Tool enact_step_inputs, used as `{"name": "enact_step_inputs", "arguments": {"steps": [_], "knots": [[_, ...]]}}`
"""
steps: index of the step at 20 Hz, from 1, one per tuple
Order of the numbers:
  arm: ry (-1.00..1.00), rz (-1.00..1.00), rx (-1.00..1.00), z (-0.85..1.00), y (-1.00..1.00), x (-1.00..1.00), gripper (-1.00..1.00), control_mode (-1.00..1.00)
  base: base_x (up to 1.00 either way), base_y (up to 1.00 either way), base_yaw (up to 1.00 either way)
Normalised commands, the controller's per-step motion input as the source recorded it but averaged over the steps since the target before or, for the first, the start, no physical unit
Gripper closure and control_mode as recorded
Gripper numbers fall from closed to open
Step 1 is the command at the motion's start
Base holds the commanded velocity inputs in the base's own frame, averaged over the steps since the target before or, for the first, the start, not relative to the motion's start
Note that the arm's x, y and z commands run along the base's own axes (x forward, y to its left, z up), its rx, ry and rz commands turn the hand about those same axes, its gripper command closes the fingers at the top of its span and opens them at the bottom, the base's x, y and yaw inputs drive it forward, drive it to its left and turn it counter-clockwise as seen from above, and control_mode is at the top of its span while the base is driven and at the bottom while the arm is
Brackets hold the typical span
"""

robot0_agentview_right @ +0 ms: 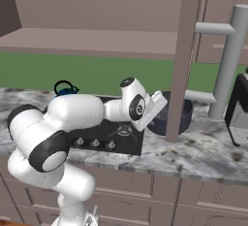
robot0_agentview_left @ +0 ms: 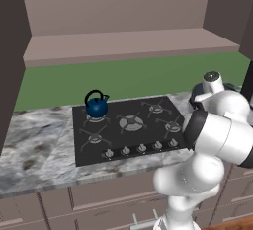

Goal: Pick the kettle from the cabinet and place it on a stove burner. Then pick the pot from the counter and place it on another stove burner. Finally, turn both burners on.

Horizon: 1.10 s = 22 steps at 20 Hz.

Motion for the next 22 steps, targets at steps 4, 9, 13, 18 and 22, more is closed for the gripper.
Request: {"name": "enact_step_inputs", "arguments": {"steps": [4, 9, 13, 18, 22], "knots": [[0.0, 0.04, 0.0, 0.0, 0.55, 0.0, 1.0, -1.0, 0.0, 0.0, 0.0], [0.0, 0.04, 0.0, 0.0, 0.56, 0.0, 1.0, -1.0, 0.0, 0.0, 0.0], [0.0, 0.05, 0.0, 0.0, 0.56, 0.0, 1.0, -1.0, 0.0, 0.0, 0.0], [0.0, 0.05, 0.0, 0.0, 0.52, 0.0, 1.0, -1.0, 0.0, 0.0, 0.0], [0.0, 0.06, 0.0, 0.0, 0.52, 0.0, 1.0, -1.0, 0.0, 0.0, 0.0]]}}
